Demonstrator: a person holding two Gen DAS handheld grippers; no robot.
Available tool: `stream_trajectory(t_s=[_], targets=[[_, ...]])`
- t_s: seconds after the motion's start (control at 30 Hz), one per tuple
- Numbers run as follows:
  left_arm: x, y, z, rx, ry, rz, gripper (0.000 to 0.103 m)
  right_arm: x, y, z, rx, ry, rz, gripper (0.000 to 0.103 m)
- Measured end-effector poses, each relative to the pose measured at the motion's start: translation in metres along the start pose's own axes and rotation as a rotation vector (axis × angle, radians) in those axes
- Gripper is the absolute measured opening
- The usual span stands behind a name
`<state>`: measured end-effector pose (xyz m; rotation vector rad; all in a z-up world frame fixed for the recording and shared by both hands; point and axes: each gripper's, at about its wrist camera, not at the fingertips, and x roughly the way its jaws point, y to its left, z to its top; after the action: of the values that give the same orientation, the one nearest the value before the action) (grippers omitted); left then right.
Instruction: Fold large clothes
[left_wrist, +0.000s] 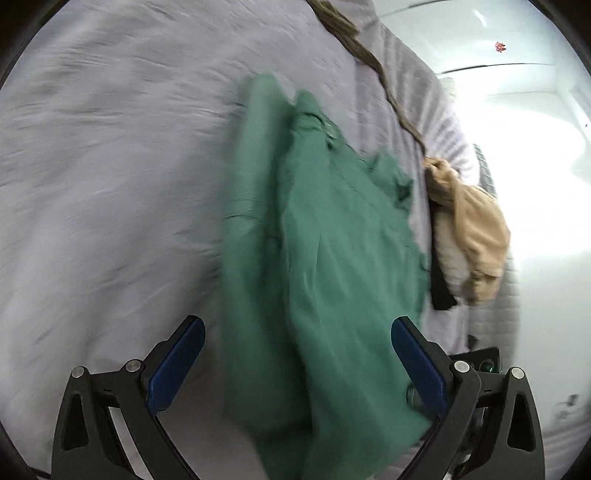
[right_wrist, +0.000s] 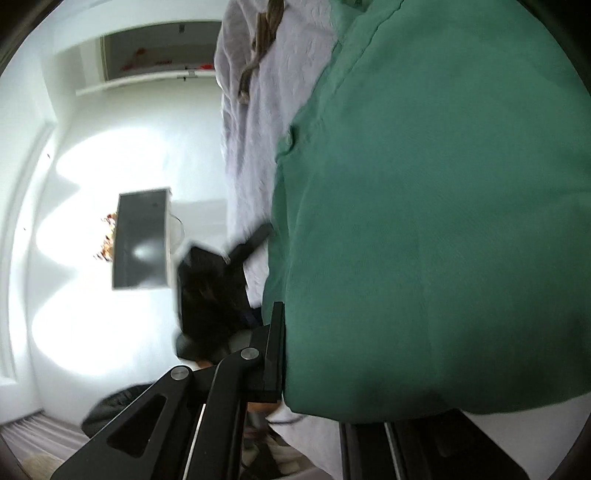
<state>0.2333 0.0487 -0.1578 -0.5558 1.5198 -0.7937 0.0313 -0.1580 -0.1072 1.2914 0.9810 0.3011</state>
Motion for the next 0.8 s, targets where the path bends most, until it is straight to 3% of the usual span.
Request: stream_trajectory(t_s=[0.1,0.17,0.2,0.27,0.33,0.43,0.53,0.63,0.7,0.8], targets=[[0.026,-0.011,0.015,-0.028,0.052,-0.067,0.101,0.017,-0.014,-0.01,0.006,0.078,-0.098,0.008],[0.037,-0.014,0.017,-0.039,0.067,-0.023,0.1,0.022,-0.023,-0.019,0.001,0.152,-0.189,0.013],[0.045,-0.017,0.017,-0.025,0.074,0.026,0.096,0.019,-0.024,-0.022,-0.007,0.182,-0.195,0.014],[0.052,-0.022,0.013,0.025,0.076,0.13,0.042,0.004,-0.02,-0.025,-0.049,0.222,-0.217,0.014],[0.059,-0.026,0.013,0.067,0.093,0.181,0.027,-0.024,-0.01,-0.022,-0.118,0.206,-0.236,0.014],[0.054,-0.032,0.012,0.083,0.06,0.168,0.02,-0.075,0.002,-0.003,-0.205,0.049,-0.327,0.014],[0.046,-0.049,0.011,0.126,0.011,0.19,0.016,-0.104,-0.002,0.028,-0.258,-0.081,-0.498,0.009],[0.037,-0.066,0.005,0.167,-0.02,0.2,0.016,-0.092,-0.03,0.042,-0.293,-0.048,-0.62,0.003],[0.032,-0.08,0.005,0.191,-0.043,0.198,0.014,-0.075,-0.045,0.04,-0.289,-0.014,-0.637,0.004],[0.023,-0.105,0.001,0.229,-0.07,0.183,0.013,-0.07,-0.049,0.036,-0.322,-0.028,-0.638,0.003]])
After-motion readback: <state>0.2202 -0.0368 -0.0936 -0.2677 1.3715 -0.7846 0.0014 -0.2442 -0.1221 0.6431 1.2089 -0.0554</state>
